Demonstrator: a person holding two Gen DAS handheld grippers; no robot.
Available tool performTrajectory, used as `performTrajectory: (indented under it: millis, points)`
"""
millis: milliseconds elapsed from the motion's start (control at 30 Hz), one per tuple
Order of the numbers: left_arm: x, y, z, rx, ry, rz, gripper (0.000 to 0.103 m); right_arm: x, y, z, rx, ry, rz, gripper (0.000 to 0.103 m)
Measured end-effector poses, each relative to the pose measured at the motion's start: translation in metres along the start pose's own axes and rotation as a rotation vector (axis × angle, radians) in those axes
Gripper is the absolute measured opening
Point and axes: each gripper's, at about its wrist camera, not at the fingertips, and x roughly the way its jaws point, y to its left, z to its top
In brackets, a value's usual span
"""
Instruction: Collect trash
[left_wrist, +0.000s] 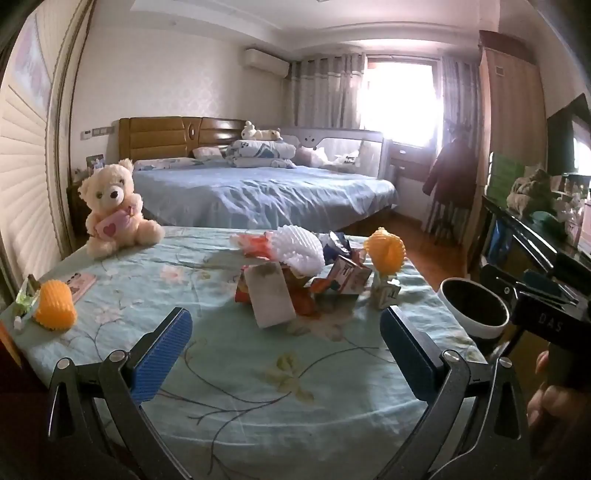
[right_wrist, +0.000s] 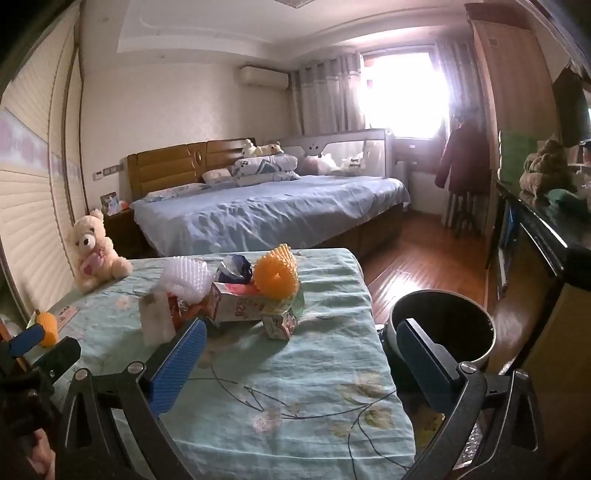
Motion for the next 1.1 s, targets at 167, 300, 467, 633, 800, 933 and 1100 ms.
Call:
performTrajectory:
  millis: [167, 300, 467, 633, 800, 933, 1100]
  points:
    - [0.0, -0.002, -0.001, 0.004, -0.006, 0.001, 0.103, 0.026, -0.003, 0.005, -0.001, 0.0, 0.001, 0.103]
    - [-0.001, -0.003, 0.0, 0.006, -0.004, 0.001, 0.103, 0.029, -0.002, 0.005, -0.002, -0.002, -0.001, 0.103]
    - [-0.001, -0.003, 0.0, 0.006, -0.004, 0.002, 0.103, 0.028, -0.002, 0.006, 0.001, -0.001, 0.007, 0.103]
    - [-0.001, -0.003, 0.001, 0.007, 0.0, 0.004, 0.103, 0.029, -0.003, 0.002, 0.011, 0.004, 0.019, 0.103]
    - [0.001, -0.002, 0.001, 0.007, 0.006, 0.012, 0.103, 0.03, -0.005, 0.001, 0.025, 0.004, 0.035, 0.103]
    - [0.002, -0.002, 0.0, 0.009, 0.009, 0.016, 0.103, 0.03, -0.007, -0.001, 0.033, 0.006, 0.045, 0.103]
    - [0.002, -0.002, 0.0, 0.009, 0.009, 0.016, 0.103, 0.032, -0.006, -0.004, 0.037, 0.015, 0.052, 0.103]
